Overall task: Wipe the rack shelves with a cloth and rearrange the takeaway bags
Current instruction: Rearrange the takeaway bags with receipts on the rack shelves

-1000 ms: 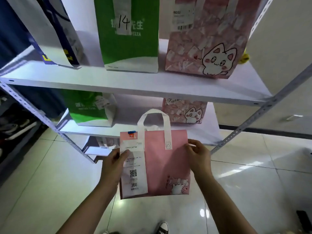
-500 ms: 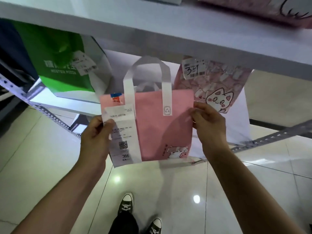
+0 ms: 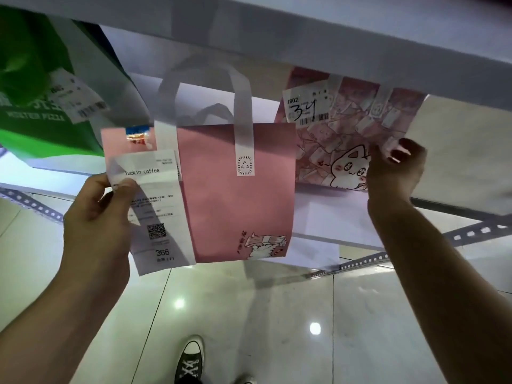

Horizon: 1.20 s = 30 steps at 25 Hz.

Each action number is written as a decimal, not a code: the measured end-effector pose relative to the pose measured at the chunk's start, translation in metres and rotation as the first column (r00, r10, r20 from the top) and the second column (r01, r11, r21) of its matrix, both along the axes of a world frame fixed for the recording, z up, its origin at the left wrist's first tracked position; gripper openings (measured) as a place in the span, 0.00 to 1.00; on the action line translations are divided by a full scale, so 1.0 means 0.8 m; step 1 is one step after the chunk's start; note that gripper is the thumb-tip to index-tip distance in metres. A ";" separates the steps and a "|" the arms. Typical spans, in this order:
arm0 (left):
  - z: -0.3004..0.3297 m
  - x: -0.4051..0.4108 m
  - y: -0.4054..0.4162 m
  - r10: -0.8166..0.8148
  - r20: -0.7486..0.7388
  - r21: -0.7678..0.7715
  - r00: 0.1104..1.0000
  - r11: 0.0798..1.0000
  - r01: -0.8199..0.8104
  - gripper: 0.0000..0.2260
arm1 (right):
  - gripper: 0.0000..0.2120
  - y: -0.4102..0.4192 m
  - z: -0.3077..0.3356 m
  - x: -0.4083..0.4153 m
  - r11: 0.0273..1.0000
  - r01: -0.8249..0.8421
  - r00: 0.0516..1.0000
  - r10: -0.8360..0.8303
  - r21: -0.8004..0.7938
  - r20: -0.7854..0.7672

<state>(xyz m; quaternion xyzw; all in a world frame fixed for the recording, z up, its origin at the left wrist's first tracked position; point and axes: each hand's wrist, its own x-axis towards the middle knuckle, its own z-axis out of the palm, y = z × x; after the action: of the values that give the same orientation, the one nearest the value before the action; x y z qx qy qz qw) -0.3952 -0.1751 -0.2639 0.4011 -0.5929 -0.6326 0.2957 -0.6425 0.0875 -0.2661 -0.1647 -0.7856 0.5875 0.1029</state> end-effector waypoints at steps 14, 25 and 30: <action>-0.001 -0.046 -0.017 -0.063 -0.022 0.006 0.998 0.998 0.063 0.06 | 0.02 0.046 -0.024 -0.001 0.972 -0.094 0.991 0.071 -0.215 -0.111; 0.004 -0.070 -0.017 -0.076 -0.022 0.000 0.997 0.997 0.076 0.06 | 0.05 0.124 -0.012 0.130 0.975 -0.034 0.986 -0.003 -0.218 -0.168; -0.006 -0.091 -0.014 -0.096 -0.033 -0.031 0.995 0.995 0.095 0.06 | 0.03 0.159 -0.002 0.189 0.977 0.005 0.988 -0.038 -0.215 -0.152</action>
<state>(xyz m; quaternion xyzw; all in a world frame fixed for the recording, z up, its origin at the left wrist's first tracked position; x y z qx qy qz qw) -0.4682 -0.1860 -0.2688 0.3570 -0.6153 -0.6441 0.2813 -0.4911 0.2147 -0.2681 -0.1371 -0.7056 0.6785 0.1517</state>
